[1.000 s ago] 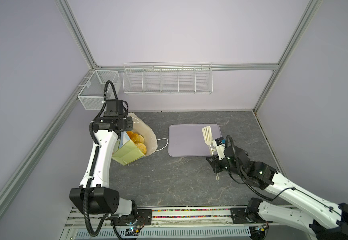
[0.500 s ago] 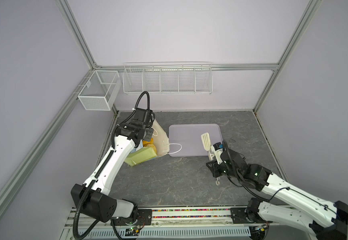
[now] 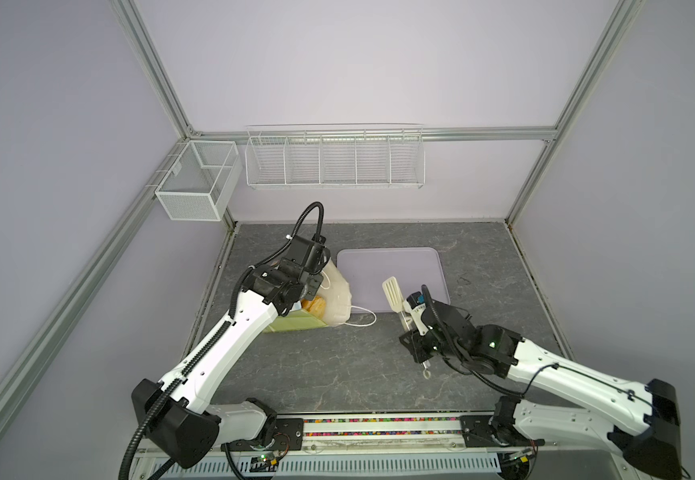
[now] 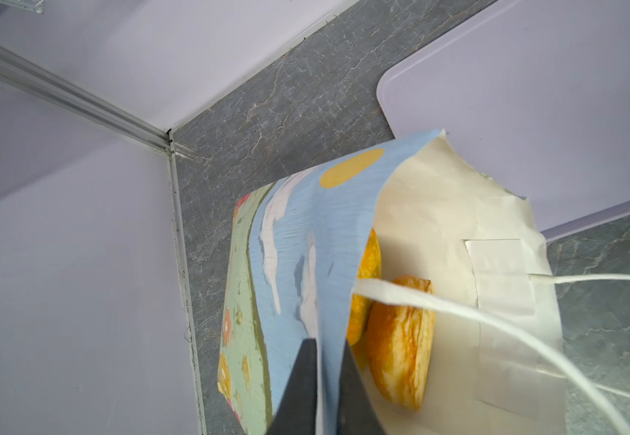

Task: Take the fake bread out of the paper bag
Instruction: 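Tilt the paper bag with the left gripper while the right pushes tongs in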

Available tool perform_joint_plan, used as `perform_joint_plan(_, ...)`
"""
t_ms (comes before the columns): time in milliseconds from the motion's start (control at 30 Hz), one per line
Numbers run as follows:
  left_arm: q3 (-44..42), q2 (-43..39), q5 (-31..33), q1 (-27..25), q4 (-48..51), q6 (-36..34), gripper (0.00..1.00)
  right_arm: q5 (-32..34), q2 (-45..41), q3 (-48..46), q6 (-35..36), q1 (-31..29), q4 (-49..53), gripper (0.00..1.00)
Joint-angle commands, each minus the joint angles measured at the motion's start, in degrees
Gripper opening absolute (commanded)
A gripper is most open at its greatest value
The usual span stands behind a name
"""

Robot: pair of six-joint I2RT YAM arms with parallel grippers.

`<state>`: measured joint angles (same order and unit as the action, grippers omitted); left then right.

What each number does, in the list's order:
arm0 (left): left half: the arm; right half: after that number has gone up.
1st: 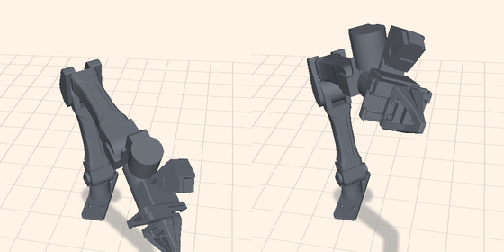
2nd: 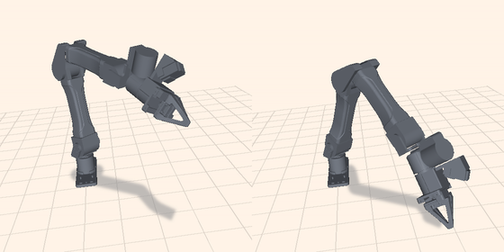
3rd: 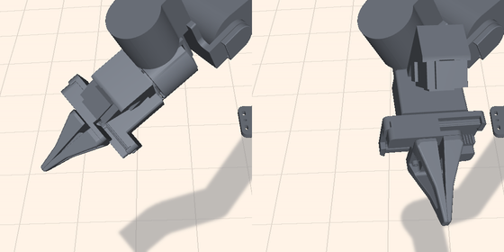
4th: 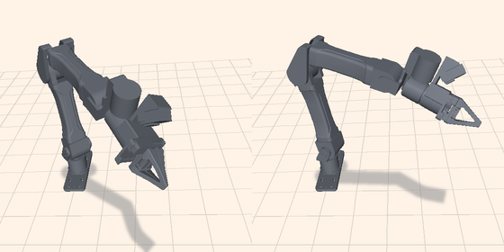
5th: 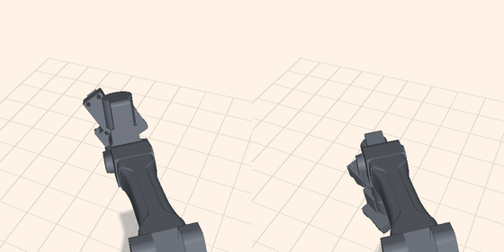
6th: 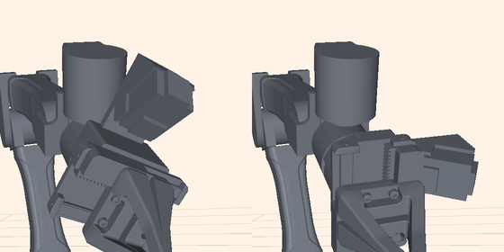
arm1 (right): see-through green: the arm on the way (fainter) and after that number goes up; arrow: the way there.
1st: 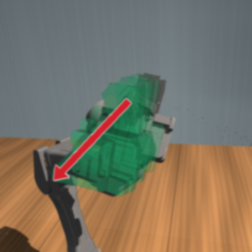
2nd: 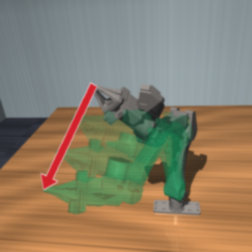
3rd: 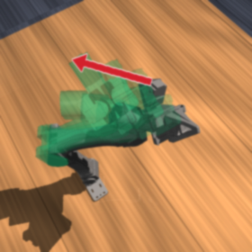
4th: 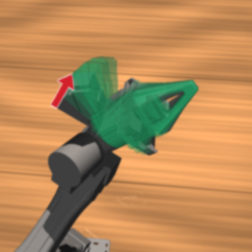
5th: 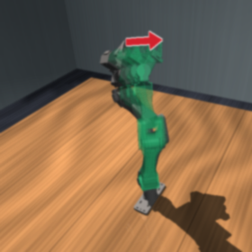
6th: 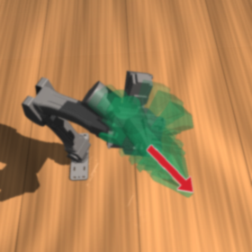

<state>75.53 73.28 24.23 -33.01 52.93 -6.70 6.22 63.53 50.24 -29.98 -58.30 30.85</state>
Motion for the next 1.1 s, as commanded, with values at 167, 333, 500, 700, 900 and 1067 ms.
perform_joint_plan(167, -6.0, -7.0, -0.7, -1.6, -3.6, -1.4, 0.12, -10.2, 16.4, 14.0, 2.0, -4.9, -2.9, 0.18)
perform_joint_plan(333, -11.1, -12.5, -2.6, -2.4, -6.5, -2.7, 0.11, -14.4, 21.6, 16.2, 0.3, -6.3, -5.0, 0.18)
perform_joint_plan(500, -12.8, -13.9, -4.3, -2.5, -7.7, -1.7, 0.11, -16.6, 23.4, 16.0, -0.3, -6.5, -4.1, 0.23)
perform_joint_plan(700, -12.6, -12.5, -4.8, -2.6, -8.3, -1.0, 0.11, -18.1, 23.8, 15.3, -4.9, -6.5, -3.9, 0.28)
perform_joint_plan(900, -13.1, -12.0, -5.6, -2.7, -9.3, -0.3, 0.11, -19.8, 24.5, 14.1, -10.6, -6.6, -6.9, 0.29)
perform_joint_plan(1067, -13.3, -12.3, -5.7, -2.7, -9.2, 0.0, 0.11, -18.9, 24.0, 14.1, -15.1, -6.6, -6.0, 0.36)
